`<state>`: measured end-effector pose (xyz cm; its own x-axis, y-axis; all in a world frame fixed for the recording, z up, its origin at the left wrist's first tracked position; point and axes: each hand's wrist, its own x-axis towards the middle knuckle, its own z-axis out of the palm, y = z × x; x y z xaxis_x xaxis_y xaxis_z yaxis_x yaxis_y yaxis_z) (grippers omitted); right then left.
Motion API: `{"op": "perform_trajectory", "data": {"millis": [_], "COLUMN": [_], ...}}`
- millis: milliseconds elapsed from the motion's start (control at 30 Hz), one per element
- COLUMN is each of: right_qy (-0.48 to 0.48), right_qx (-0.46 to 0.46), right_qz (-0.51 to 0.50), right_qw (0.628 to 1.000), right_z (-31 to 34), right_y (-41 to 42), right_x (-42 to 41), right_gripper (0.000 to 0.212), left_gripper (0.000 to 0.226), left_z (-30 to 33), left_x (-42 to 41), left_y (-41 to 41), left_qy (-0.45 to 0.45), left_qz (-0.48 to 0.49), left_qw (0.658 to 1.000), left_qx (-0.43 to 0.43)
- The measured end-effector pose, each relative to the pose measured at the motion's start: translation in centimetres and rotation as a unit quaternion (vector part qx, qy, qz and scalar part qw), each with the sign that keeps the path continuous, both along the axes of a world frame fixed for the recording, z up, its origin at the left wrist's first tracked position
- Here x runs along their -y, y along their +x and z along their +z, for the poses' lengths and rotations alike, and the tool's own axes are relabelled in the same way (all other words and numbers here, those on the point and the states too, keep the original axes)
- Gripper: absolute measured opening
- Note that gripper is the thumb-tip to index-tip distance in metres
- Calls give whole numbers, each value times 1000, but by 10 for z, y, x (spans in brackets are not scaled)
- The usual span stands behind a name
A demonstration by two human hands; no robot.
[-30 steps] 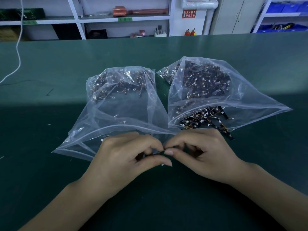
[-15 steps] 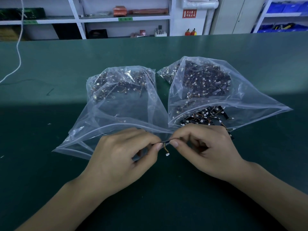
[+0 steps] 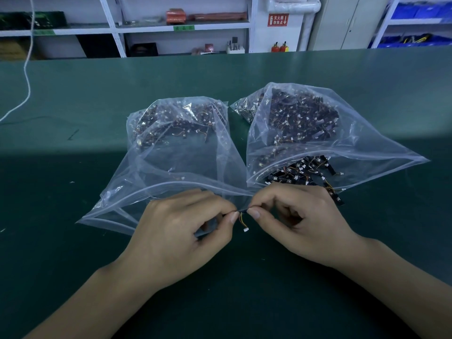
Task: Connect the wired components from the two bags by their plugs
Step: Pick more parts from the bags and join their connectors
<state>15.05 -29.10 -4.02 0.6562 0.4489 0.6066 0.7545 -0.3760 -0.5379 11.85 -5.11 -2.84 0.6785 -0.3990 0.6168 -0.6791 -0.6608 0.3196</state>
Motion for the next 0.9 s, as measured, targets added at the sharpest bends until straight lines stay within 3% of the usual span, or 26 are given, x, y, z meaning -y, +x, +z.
{"op": "perform_trajectory", "data": {"millis": [900], "right_qy": [-22], "right_qx": [-23], "right_qz": [-1], "right_qw": [999], "right_z": [4], "right_y": [1], "right_x": [6], "right_gripper": [11], "left_gripper": [21], "left_z": [-4], "left_x": [-2], "left_y": [1], "left_qy": [22], "left_qz": [14], "left_qw": [1000], "left_qx": [13]}}
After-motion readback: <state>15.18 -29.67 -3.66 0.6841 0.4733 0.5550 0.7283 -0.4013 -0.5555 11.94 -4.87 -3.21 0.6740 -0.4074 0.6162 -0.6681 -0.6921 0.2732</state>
